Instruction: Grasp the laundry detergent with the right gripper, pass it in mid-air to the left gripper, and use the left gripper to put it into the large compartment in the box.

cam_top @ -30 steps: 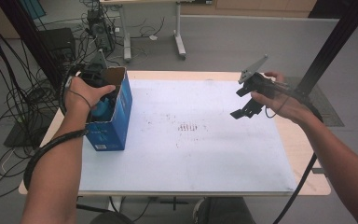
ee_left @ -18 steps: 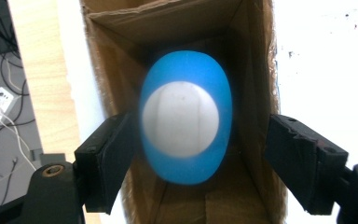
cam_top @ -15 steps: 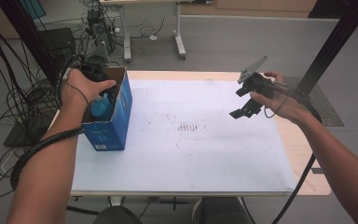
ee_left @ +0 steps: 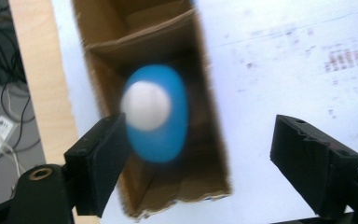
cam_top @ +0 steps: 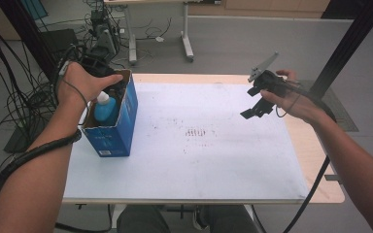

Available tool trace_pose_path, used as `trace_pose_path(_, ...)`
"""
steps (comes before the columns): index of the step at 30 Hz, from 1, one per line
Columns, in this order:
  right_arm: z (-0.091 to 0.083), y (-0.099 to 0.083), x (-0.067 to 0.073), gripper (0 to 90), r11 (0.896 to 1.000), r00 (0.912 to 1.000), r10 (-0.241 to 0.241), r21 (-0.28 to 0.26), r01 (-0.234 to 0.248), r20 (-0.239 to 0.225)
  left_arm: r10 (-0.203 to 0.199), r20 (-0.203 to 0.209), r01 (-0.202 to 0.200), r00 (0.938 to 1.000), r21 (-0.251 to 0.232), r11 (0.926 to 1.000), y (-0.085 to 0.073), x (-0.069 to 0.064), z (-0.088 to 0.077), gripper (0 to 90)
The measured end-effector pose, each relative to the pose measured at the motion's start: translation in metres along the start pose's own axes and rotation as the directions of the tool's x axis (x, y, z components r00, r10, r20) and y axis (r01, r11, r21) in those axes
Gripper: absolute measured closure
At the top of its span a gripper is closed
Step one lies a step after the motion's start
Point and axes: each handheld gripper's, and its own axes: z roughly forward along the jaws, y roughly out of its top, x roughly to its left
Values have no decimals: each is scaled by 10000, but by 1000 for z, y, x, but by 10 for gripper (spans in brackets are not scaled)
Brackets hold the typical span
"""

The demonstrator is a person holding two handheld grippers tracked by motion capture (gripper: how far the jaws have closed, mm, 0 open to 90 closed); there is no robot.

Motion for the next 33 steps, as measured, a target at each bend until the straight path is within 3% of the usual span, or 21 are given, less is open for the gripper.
trace_pose_path(10,-3,1,-9,39,9996,9997,192,209,-196,166,907,681,-878,9935,-441,9952,13,-47,-7,163)
trace_pose_path(15,-4,0,-12,39,9994,9993,283,207,-288,239,1487,1021,-1426,9836,-641,9877,19,-75,-9,156)
trace_pose_path(21,-4,-2,-18,40,9982,9986,423,423,-436,301,2030,1356,-1914,9697,-941,9770,24,-100,-10,141)
trace_pose_path(33,-4,-1,-25,40,9963,9979,445,719,-478,465,2200,1737,-2066,9599,-922,9741,27,-112,2,132)
